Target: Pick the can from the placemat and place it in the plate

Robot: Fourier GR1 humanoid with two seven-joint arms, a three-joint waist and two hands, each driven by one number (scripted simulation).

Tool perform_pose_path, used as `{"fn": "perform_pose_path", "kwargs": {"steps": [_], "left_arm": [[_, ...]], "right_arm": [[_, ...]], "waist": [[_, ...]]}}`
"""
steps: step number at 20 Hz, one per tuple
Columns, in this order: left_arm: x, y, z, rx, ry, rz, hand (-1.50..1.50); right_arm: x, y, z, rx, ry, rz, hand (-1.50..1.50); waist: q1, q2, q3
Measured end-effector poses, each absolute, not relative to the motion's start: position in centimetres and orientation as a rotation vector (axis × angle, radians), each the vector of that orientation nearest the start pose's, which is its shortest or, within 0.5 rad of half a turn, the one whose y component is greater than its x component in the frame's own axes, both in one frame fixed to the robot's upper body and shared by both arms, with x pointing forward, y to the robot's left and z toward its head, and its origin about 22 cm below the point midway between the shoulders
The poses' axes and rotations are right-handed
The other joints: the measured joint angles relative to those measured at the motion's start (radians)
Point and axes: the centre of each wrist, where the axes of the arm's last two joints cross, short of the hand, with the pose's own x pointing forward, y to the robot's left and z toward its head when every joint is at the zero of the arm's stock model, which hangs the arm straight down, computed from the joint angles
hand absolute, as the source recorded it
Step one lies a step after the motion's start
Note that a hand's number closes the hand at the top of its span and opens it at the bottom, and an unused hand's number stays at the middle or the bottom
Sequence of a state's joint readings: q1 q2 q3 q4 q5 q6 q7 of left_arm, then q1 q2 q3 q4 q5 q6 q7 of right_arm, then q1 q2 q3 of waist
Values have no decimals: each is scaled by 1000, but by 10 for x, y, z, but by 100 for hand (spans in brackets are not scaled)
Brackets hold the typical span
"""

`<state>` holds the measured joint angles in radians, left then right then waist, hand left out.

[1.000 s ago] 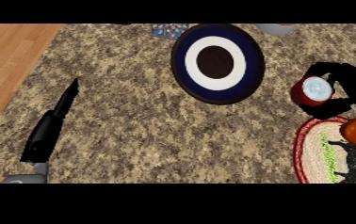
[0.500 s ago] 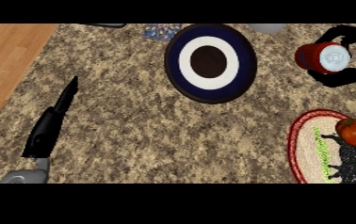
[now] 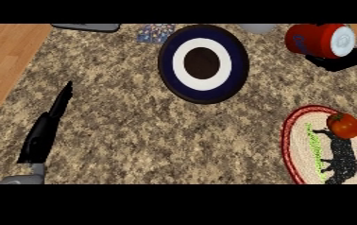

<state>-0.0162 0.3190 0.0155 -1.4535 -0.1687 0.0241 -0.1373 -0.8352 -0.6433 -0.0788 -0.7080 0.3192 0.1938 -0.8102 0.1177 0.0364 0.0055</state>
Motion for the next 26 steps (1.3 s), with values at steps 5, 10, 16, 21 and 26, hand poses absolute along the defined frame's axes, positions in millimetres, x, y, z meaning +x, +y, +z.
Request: {"fn": "perform_pose_path", "kwargs": {"steps": [5, 10, 16, 21, 26], "left_arm": [[244, 318, 2, 411, -1561, -354, 0], [235, 321, -1, 421, -1548, -339, 0], [235, 325, -1, 432, -1545, -334, 0], [230, 327, 1, 438, -1543, -327, 0], [231, 324, -5, 439, -1549, -328, 0]], "right_arm": [[437, -345, 170, -277, -2174, 965, 150], [461, -289, 175, -161, -2159, 988, 150], [474, -227, 172, -64, -2075, 1089, 150], [475, -181, 152, -38, -2007, 1177, 150], [469, -142, 127, -1, -1939, 1250, 150]], "waist": [[-29, -10, -3], [-46, -18, -4], [-60, -19, -5], [-62, -20, -5], [-61, -17, -6]]}}
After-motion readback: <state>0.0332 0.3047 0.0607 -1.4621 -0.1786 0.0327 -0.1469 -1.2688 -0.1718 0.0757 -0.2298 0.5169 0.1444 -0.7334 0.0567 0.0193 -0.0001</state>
